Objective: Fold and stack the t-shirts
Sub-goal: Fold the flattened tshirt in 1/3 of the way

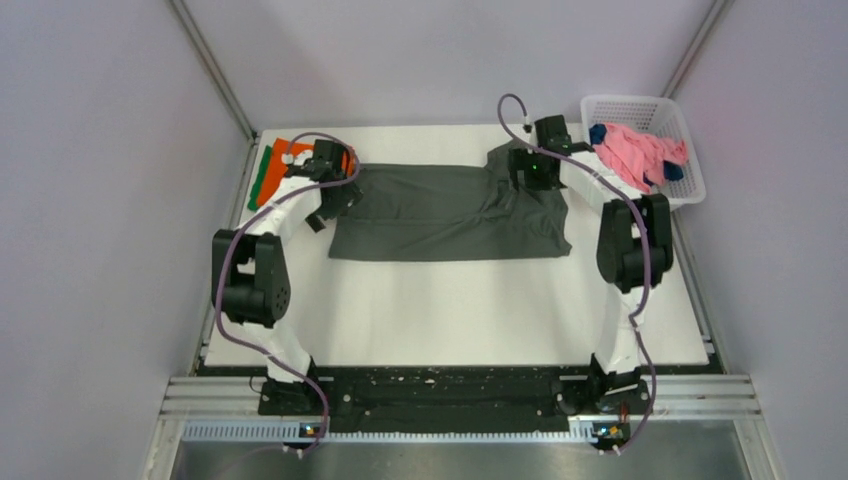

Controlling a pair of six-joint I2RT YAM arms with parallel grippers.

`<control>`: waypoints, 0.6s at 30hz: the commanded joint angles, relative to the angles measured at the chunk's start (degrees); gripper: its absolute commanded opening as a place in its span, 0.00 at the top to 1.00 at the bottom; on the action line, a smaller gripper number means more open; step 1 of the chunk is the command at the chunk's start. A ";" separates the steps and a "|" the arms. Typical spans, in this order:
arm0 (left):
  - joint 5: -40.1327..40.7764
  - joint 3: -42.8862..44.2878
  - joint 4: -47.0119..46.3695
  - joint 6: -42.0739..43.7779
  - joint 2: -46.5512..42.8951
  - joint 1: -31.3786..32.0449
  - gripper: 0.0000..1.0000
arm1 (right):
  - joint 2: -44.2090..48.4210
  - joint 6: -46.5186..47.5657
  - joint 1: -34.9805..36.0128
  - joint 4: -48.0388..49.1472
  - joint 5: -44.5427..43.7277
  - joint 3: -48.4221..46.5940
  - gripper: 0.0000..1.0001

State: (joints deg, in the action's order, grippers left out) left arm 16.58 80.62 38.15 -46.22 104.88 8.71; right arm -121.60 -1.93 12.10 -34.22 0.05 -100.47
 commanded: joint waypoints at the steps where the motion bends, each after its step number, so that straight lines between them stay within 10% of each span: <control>1: 0.80 -4.38 -1.96 -1.60 -10.79 0.52 0.01 | 16.17 -9.41 -0.08 13.78 7.19 15.52 0.02; 6: -8.69 -9.28 -9.36 1.29 -13.23 1.69 0.01 | 21.37 -18.81 0.16 28.86 22.48 32.41 0.01; 18: -13.00 -14.34 -11.87 1.28 -10.78 1.84 0.01 | 10.36 -19.95 4.33 33.48 22.86 27.51 0.01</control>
State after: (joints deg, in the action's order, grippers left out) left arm 4.08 67.44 29.17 -45.47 94.91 10.57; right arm -108.49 -21.67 14.52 -5.26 22.61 -67.75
